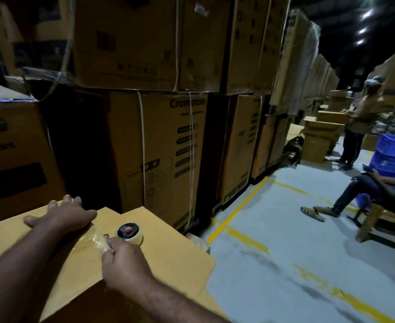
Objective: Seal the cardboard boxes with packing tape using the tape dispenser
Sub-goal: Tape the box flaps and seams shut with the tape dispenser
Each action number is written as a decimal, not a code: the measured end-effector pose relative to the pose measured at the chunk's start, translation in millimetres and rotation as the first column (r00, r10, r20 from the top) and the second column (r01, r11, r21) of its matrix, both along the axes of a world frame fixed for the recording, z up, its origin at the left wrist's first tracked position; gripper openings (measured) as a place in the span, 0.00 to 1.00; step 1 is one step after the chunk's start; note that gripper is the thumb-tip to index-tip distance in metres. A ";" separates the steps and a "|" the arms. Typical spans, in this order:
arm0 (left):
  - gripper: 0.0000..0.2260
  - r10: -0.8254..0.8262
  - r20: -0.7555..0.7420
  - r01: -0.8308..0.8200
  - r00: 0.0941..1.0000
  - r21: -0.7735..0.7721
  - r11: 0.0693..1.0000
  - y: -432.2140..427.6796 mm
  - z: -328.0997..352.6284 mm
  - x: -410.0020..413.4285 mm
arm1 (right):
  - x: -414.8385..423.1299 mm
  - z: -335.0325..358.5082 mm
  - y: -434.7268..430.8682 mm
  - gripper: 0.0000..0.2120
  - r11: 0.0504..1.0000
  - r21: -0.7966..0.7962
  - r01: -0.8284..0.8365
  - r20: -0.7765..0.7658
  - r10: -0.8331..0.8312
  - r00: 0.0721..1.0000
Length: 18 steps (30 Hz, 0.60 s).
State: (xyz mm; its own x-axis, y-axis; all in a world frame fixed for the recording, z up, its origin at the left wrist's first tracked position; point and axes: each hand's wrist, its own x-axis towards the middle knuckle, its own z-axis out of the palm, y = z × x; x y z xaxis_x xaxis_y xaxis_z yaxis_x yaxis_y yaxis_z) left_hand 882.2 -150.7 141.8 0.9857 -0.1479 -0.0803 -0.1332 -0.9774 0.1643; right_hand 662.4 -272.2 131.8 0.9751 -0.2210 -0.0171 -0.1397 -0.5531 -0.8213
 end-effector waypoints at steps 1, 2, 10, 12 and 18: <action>0.39 0.020 0.007 -0.020 1.000 0.001 1.000 4.5 -11.4 25.5 | 0.8 -0.2 -0.1 0.19 1.000 -0.019 -0.005 -0.010 0.005 1.000; 0.40 0.034 0.009 -0.034 0.999 -0.012 0.999 6.9 -20.0 44.7 | 1.8 0.5 0.1 0.19 0.999 -0.037 -0.010 -0.022 0.009 1.000; 0.31 0.032 0.089 -0.034 0.995 0.020 0.999 -10.9 14.6 -9.9 | 21.1 20.2 -6.3 0.15 0.980 -0.189 -0.059 -0.031 0.054 0.998; 0.31 0.023 0.105 -0.023 0.994 -0.007 1.000 -9.2 15.2 -11.0 | 34.9 27.2 -2.9 0.13 0.960 -0.273 -0.061 -0.012 0.060 0.998; 0.27 0.001 0.162 0.009 0.987 -0.062 0.998 -3.4 18.0 -2.1 | 98.9 36.7 20.7 0.11 0.876 -0.481 -0.022 -0.012 0.019 1.000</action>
State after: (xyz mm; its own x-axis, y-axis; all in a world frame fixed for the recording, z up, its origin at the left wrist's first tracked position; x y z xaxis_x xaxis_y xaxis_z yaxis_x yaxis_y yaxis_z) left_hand 880.1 -154.1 159.7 0.9844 -0.1514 0.0899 -0.1668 -0.9654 0.2006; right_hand 761.3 -251.5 168.5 0.9798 -0.1836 0.0796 -0.1286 -0.8825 -0.4524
